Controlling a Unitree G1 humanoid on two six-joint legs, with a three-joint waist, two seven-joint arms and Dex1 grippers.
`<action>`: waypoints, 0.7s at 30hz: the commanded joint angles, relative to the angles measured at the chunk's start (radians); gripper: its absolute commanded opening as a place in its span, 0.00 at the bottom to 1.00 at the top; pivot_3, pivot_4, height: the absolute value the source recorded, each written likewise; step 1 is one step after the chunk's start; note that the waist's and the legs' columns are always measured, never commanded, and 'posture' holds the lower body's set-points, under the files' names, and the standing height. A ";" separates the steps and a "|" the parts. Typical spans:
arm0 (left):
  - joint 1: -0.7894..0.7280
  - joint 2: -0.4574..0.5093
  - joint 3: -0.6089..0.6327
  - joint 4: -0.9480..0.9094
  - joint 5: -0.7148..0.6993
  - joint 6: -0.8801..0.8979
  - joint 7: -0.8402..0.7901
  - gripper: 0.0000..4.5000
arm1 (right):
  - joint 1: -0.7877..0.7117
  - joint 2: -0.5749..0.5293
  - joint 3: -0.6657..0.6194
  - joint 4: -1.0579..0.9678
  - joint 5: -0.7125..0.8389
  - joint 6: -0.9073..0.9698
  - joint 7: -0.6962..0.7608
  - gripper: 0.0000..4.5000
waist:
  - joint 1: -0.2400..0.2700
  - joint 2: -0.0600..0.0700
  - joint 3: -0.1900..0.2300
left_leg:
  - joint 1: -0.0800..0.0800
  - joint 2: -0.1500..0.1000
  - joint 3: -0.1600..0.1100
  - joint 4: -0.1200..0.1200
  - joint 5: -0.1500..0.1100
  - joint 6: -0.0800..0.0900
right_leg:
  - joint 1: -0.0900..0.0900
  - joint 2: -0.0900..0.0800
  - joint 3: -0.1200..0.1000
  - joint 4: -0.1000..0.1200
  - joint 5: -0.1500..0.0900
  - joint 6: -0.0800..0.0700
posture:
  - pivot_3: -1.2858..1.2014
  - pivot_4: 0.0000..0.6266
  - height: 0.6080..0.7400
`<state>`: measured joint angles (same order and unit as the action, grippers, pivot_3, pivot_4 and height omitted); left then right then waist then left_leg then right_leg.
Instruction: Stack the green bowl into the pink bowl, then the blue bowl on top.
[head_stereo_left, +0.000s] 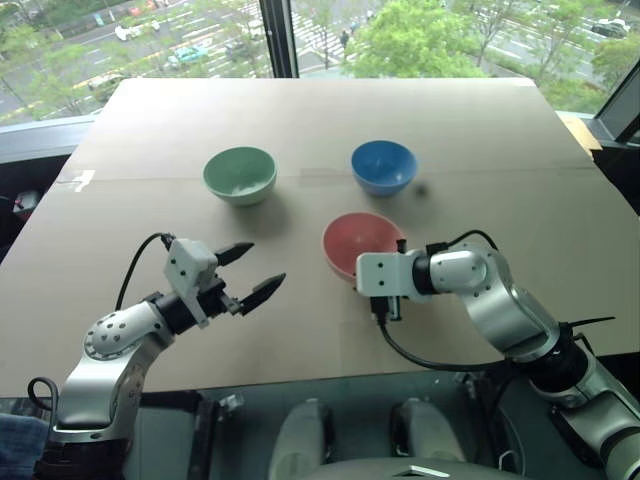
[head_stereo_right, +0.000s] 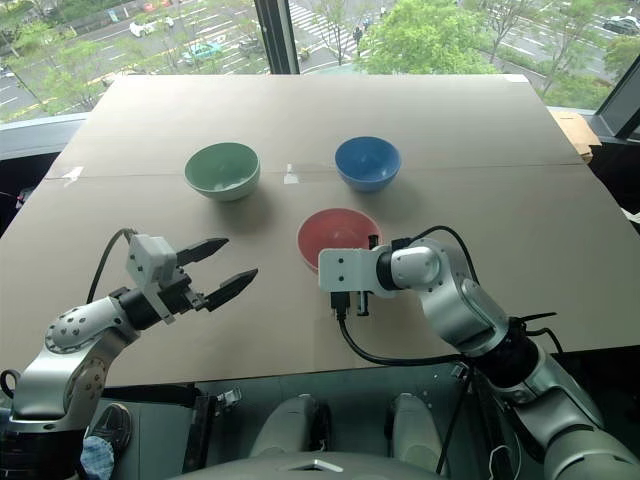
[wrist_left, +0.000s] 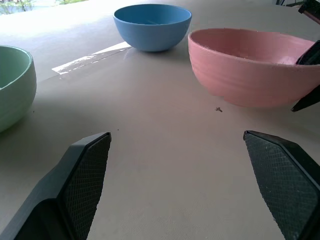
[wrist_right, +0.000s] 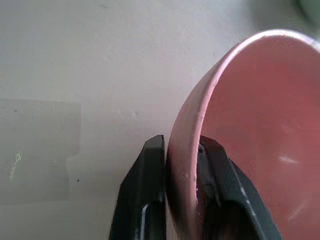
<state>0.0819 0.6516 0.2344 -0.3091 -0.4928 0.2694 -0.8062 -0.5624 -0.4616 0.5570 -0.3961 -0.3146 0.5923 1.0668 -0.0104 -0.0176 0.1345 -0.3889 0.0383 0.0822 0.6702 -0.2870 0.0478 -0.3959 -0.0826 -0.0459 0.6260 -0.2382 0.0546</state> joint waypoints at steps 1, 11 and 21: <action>-0.008 0.013 0.028 -0.015 -0.001 -0.019 -0.009 1.00 | -0.013 -0.007 0.008 -0.048 -0.008 0.013 -0.017 0.51 | 0.000 0.000 0.000 | 0.000 0.000 0.000 0.000 0.000 0.000 | 0.000 0.000 0.000 0.000 0.000 0.000 | 0.52 0.24 1.00; -0.015 -0.003 0.034 -0.050 -0.032 0.004 0.008 1.00 | -0.052 -0.093 -0.091 -0.100 0.091 0.098 0.049 0.97 | 0.000 0.000 0.000 | -0.001 0.000 -0.001 0.000 0.000 0.000 | 0.000 0.000 -0.001 0.000 0.000 0.000 | 0.52 0.24 1.00; -0.048 -0.060 0.048 -0.092 -0.108 0.050 0.079 1.00 | -0.242 -0.235 -0.270 0.167 0.268 0.086 0.126 0.97 | -0.005 0.000 0.001 | -0.002 0.000 -0.003 0.001 0.000 0.000 | 0.000 0.000 -0.003 0.000 0.000 0.000 | 0.52 0.24 1.00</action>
<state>0.0465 0.5962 0.2585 -0.3529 -0.5776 0.3183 -0.7474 -0.7518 -0.6870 0.3298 -0.3105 -0.0486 0.7374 1.2150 -0.0158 -0.0175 0.1355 -0.3910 0.0385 0.0787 0.6710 -0.2868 0.0478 -0.3959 -0.0829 -0.0488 0.6258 -0.2382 0.0545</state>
